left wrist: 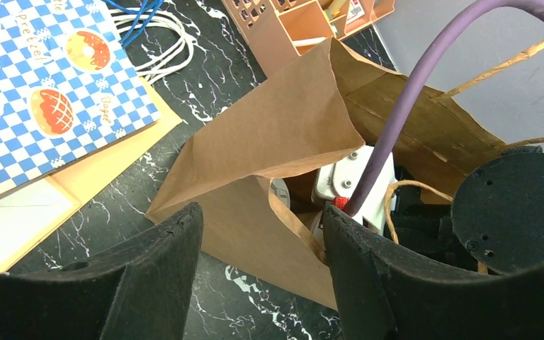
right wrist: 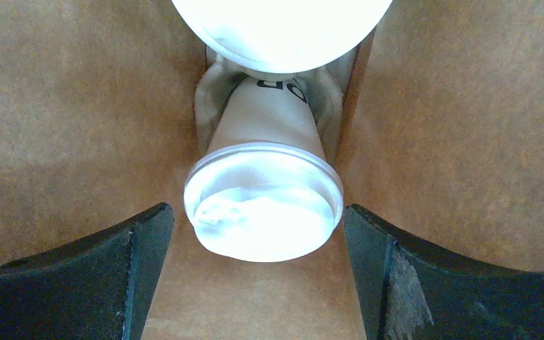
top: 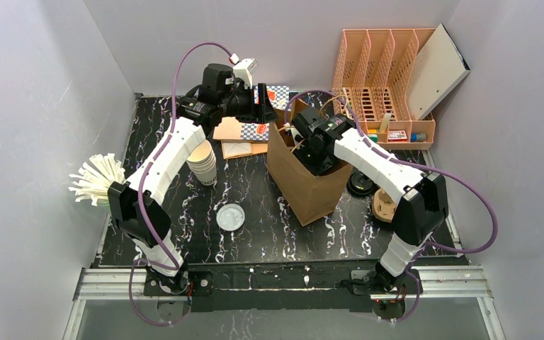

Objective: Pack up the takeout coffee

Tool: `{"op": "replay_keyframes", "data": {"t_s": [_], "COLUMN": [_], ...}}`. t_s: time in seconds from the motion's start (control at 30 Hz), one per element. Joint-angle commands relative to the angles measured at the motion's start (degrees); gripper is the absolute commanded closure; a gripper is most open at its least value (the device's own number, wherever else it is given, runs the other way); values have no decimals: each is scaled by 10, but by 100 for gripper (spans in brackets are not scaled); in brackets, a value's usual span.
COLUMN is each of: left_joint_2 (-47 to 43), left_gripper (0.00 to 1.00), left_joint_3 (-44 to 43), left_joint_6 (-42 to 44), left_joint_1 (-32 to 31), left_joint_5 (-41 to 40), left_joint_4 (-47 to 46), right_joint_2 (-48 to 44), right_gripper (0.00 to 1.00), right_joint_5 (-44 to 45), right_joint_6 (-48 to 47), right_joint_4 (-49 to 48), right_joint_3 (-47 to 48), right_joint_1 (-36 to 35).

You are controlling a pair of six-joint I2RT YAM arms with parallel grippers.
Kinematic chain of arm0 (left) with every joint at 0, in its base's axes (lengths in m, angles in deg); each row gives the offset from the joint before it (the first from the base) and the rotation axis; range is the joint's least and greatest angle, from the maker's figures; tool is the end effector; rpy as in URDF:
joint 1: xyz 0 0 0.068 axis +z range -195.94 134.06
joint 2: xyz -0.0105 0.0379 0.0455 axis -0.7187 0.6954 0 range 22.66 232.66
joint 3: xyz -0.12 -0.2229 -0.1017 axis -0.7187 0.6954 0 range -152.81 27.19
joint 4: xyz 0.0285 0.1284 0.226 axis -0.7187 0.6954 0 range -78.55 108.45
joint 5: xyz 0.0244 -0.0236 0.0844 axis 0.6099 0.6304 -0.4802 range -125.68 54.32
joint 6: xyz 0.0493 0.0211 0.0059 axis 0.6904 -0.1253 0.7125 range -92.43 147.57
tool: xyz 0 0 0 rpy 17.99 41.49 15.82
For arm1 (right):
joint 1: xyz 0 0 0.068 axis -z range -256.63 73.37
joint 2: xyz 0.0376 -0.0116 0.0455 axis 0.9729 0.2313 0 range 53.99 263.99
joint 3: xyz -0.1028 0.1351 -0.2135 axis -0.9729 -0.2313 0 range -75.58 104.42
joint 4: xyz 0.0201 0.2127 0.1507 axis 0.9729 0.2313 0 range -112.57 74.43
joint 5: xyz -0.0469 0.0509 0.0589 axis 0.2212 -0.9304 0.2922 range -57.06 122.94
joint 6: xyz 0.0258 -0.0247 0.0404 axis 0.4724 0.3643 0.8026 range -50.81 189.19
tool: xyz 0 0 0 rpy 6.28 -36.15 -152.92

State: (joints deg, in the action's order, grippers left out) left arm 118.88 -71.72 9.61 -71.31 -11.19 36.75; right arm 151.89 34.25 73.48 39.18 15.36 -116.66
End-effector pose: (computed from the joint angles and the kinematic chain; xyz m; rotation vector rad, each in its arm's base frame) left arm 0.3449 -0.1799 0.4065 0.4224 1.9975 -0.9051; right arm 0.2658 0.2223 0.3027 -0.8487 2.6519 0.1678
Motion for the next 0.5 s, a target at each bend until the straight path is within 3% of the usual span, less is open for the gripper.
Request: {"op": "replay_keyframes", "data": {"t_s": [0.0,0.47], "left_joint_2": [-11,-13], "left_gripper": [40,40], "left_joint_3": [-6,-4], "left_joint_6": [14,18], "left_joint_1": [-4,-6], "left_joint_5": [-10,-23], "left_joint_4": [12,16], "right_joint_2": [-23,-47], "right_gripper": [2,2], "right_joint_5": [14,83], "right_joint_6": [4,11], "right_joint_4": [11,36], "right_joint_3": [25,111], "right_joint_1": [0,0]}}
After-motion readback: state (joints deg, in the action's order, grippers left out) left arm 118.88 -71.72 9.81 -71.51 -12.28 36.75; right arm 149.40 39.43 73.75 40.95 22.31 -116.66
